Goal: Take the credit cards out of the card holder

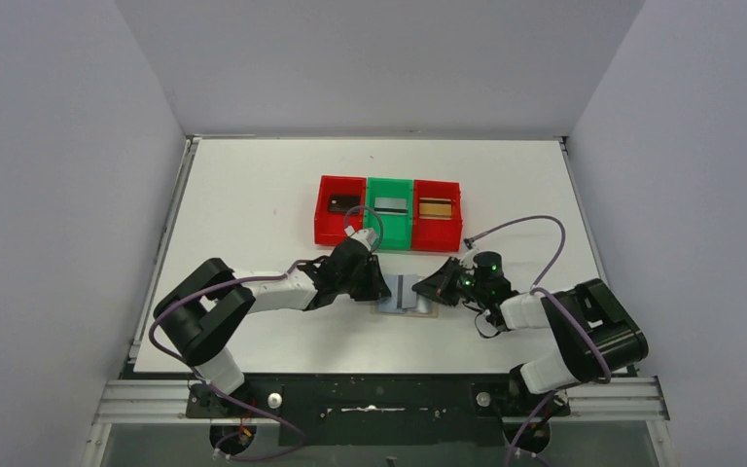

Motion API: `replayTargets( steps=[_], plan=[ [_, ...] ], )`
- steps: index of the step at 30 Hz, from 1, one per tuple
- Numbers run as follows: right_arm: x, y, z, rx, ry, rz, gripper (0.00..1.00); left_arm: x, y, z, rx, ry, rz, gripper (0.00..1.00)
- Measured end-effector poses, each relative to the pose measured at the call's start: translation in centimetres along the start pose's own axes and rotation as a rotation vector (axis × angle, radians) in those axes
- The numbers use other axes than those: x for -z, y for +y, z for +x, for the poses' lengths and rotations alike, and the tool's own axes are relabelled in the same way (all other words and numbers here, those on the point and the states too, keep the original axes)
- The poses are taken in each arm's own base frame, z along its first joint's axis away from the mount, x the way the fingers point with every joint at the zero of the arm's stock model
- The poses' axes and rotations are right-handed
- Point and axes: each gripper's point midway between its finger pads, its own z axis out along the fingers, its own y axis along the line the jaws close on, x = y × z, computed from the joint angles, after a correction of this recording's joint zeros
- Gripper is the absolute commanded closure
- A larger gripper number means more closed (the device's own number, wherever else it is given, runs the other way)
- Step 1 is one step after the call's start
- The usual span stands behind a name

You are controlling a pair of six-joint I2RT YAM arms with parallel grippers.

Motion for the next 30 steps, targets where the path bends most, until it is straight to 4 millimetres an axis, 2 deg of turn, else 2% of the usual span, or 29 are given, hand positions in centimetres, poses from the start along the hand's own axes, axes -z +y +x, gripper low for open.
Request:
replayTargets(
  steps=[8,14,17,20,24,30],
  plan=[
    [1.4,-0.7,-0.6,0.02,-0.006,0.038,1.0,0.0,0.0,0.0,-0.001,-0.001,0.0,0.84],
    [1.9,0.0,-0.9,0.065,-0.007,0.041,1.0,0.1,0.0,0.0,-0.008,-0.001,-0.001,0.83],
    [2.2,0.3,-1.2,0.091,-0.02,0.04,1.0,0.2,0.0,0.0,-0.017,0.0,-0.002,0.78],
    [2.6,0.8,-1.6,0.124,-0.04,0.039,1.0,0.5,0.0,-0.1,-0.025,-0.002,-0.004,0.72],
    [3.1,1.7,-2.5,0.181,-0.077,0.036,1.0,1.3,-0.4,-0.8,-0.033,-0.024,-0.001,0.57],
    [3.9,4.0,-4.8,0.306,-0.164,0.03,1.0,3.5,-1.9,-3.3,-0.042,-0.127,0.023,0.38]
  ],
)
